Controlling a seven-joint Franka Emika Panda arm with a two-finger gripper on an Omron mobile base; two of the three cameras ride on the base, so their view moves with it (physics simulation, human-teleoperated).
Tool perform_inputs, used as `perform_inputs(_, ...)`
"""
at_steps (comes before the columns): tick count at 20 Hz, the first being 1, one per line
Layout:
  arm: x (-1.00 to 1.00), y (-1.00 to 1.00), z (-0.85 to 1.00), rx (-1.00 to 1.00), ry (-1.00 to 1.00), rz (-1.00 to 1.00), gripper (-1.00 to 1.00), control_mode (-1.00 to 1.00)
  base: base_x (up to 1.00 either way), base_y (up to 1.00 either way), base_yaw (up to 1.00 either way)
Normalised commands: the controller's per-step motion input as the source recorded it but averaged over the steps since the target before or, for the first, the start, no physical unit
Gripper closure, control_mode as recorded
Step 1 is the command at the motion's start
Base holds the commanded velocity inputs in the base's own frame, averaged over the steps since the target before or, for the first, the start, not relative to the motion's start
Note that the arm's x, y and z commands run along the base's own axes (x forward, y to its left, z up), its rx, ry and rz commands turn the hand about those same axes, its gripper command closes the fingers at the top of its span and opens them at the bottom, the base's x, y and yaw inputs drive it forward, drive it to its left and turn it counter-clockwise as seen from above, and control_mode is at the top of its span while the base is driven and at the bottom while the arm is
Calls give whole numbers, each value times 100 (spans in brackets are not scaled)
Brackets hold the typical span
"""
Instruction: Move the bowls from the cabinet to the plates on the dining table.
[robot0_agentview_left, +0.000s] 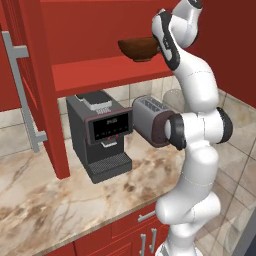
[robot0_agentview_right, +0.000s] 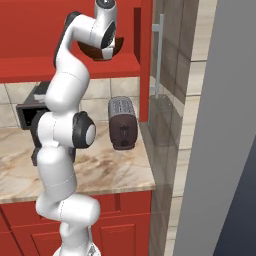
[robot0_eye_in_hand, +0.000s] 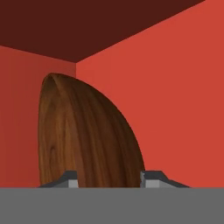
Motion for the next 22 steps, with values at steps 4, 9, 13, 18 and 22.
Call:
perform_inputs(4,0,0,0,0,1,0,100,-100,0,0,0)
perform_inputs(9,-20,0,0,0,0,0,100,-100,0,0,0)
perform_inputs(13,-36,0,0,0,0,0,100,-100,0,0,0)
perform_inputs(18,-31,0,0,0,0,0,100,-100,0,0,0)
perform_inputs(22,-33,0,0,0,0,0,100,-100,0,0,0)
